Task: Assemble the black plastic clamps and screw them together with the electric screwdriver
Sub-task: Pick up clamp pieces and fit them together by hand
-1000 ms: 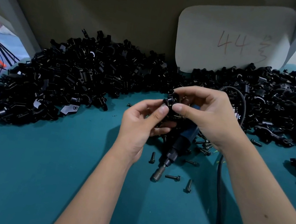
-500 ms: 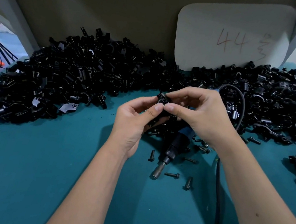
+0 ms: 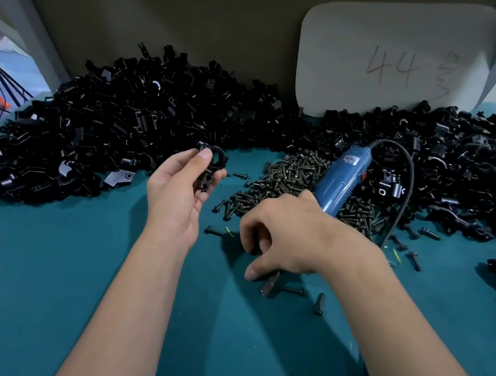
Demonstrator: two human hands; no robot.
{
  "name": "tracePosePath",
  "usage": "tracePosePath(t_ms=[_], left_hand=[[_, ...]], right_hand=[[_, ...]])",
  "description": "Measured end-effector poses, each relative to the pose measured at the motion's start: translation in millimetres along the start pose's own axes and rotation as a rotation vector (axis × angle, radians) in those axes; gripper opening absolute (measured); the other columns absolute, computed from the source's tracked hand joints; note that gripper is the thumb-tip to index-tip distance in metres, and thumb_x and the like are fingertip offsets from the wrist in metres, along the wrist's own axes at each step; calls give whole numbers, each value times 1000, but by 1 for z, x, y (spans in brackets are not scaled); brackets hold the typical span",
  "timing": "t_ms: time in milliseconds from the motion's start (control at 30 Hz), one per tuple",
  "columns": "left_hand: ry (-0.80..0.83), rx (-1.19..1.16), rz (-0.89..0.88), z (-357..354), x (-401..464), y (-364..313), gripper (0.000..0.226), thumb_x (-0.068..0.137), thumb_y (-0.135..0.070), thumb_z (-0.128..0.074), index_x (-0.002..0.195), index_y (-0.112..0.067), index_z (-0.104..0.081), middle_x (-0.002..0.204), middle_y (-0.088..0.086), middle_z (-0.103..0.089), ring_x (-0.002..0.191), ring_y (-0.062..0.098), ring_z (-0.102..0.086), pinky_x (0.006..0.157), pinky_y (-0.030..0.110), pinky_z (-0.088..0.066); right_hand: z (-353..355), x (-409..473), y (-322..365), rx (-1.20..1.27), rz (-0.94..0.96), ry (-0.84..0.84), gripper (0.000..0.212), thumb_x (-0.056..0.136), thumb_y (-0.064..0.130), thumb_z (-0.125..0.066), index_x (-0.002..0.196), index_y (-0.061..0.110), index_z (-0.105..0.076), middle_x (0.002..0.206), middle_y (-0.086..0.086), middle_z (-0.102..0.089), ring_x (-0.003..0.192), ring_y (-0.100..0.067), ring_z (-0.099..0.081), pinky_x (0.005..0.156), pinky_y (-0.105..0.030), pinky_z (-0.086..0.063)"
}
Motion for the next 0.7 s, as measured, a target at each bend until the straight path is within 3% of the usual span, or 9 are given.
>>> tracePosePath(t_ms=[133,200,267,333,433,533,700], left_hand=[[-10,-3,6,4,3,-2,9,91,-10,-77,99,-9,-74,93,6,-76,79,23,-77,71,23,-59],[20,36,17,3,5,0,9,92,-12,-77,100,-13,-74,97,9,-76,80,23,-77,63,21,-53],[86,101,21,-5,4,4,9,92,-11,-76,99,-16,-73,98,7,-77,79,21,-77,62,20,-50],[177,143,-5,-16,0,6,10,91,-6,-74,94,-15,-74,92,4,-77,77,23,-76,71,25,-58],[328,206,-49,-35,-8,10,11,90,0,-73,96,-9,-75,97,9,-75,82,22,-74,76,29,-61],[437,220,-55,-47,-16,15,13,89,2,-72,98,-8,-74,95,6,-73,82,18,-72,75,28,-61],[491,241,-41,-52,-21,18,26,81,-7,-78,105,-2,-70,100,11,-69,83,18,-70,72,26,-59]], right_hand=[[5,-1,-5,28,-20,-6,17,83,32,-87,79,25,-72,70,14,-67,77,-5,-62,105,-41,-40],[12,-1,-7,78,-3,-84,6,89,25,-80,86,25,-74,77,14,-70,81,-7,-65,101,-38,-47],[24,-2,-16,254,-3,-215,5,94,24,-76,99,25,-75,84,13,-72,80,-4,-67,87,-23,-54],[43,-6,-34,386,-41,-435,6,97,24,-74,103,23,-76,84,13,-72,77,-2,-66,72,-8,-49],[59,-16,-59,578,-51,-679,13,100,19,-68,99,24,-80,76,9,-72,72,-5,-67,68,-12,-50],[56,-17,-68,727,0,-675,17,102,19,-66,98,28,-80,74,5,-73,72,-7,-68,72,-19,-53],[54,-14,-68,949,85,-669,7,98,11,-72,93,14,-77,79,-3,-76,70,-11,-69,75,-24,-57]])
Point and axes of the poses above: each hand's wrist, its own x-axis towards the middle knuckle, its own z-axis out of the back of the hand, y = z × x, the point moved 9 cm from there along x, towards the middle knuckle
